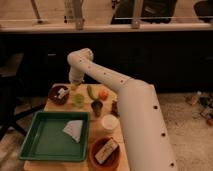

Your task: Wipe purple bowl with brush

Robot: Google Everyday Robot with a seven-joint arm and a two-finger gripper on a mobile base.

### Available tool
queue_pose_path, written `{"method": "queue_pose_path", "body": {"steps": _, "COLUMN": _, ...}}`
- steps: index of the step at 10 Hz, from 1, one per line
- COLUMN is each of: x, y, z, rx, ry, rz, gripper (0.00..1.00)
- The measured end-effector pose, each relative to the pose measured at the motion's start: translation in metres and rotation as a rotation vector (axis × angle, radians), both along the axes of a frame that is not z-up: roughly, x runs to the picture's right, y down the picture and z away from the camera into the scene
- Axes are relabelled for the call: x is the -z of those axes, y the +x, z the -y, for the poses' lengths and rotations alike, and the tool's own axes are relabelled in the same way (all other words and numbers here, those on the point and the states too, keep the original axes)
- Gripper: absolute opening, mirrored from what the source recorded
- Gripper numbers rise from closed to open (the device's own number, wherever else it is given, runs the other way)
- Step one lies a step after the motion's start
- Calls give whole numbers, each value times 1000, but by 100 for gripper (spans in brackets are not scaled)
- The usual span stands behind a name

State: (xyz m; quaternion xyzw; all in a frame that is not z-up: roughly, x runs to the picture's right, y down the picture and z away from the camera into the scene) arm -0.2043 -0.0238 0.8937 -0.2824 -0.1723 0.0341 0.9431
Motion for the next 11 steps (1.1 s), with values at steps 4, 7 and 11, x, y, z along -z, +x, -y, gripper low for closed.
{"method": "queue_pose_path", "body": {"steps": 4, "x": -9, "y": -16, "z": 10, "rx": 45, "ry": 2, "rz": 18, "gripper": 0}}
{"method": "queue_pose_path", "body": {"steps": 7, "x": 4, "y": -32, "z": -9, "rx": 79, "ry": -13, "rz": 67, "gripper": 0}}
{"method": "queue_pose_path", "body": {"steps": 11, "x": 29, "y": -41, "z": -28, "rx": 107, "ry": -17, "rz": 120, "gripper": 0}}
